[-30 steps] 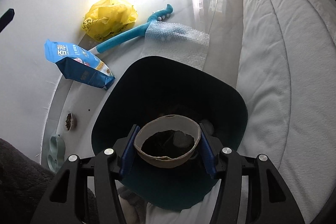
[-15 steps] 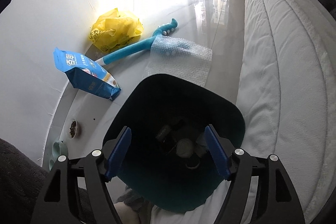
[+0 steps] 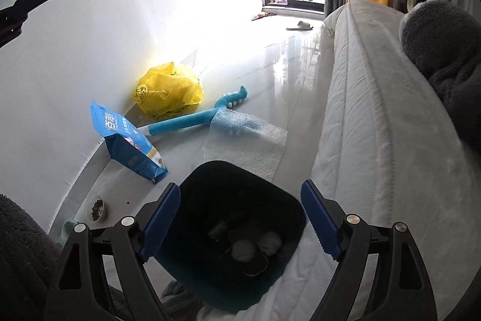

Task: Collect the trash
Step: 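Move both open tools from the bin to the blue tissue pack on the bed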

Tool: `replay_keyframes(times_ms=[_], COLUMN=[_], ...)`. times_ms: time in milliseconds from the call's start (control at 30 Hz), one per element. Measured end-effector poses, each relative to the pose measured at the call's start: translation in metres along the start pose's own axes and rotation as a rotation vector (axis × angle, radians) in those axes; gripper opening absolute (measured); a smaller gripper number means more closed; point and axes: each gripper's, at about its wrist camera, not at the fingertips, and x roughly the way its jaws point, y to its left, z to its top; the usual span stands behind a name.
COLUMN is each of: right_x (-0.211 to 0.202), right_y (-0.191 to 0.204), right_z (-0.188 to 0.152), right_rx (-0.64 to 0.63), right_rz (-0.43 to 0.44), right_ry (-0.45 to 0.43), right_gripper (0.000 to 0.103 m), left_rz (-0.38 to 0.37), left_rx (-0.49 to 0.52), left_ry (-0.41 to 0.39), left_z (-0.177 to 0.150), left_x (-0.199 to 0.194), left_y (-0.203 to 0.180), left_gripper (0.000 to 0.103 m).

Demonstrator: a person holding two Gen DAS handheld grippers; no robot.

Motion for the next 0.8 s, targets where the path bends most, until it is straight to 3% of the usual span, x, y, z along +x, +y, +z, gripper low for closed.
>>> replay_keyframes(times_ms=[333, 800], right_x=[-0.055, -0.107], right_y=[-0.074, -0.172], right_z=[-0.013, -0.059], right_rx=[0.059, 0.174], right_rz=[-0.130, -0.266], right_ry=[-0.112, -0.176], right_gripper=[0.085, 0.087], left_rz=[-0.066, -0.173], left_rx=[0.041, 0.075], left_ry=[0.029, 0.113], left_z=[-0.002, -0.016], left_x=[0.026, 0.068], left_y=[-0.057, -0.135], left_gripper=[0.096, 0.097])
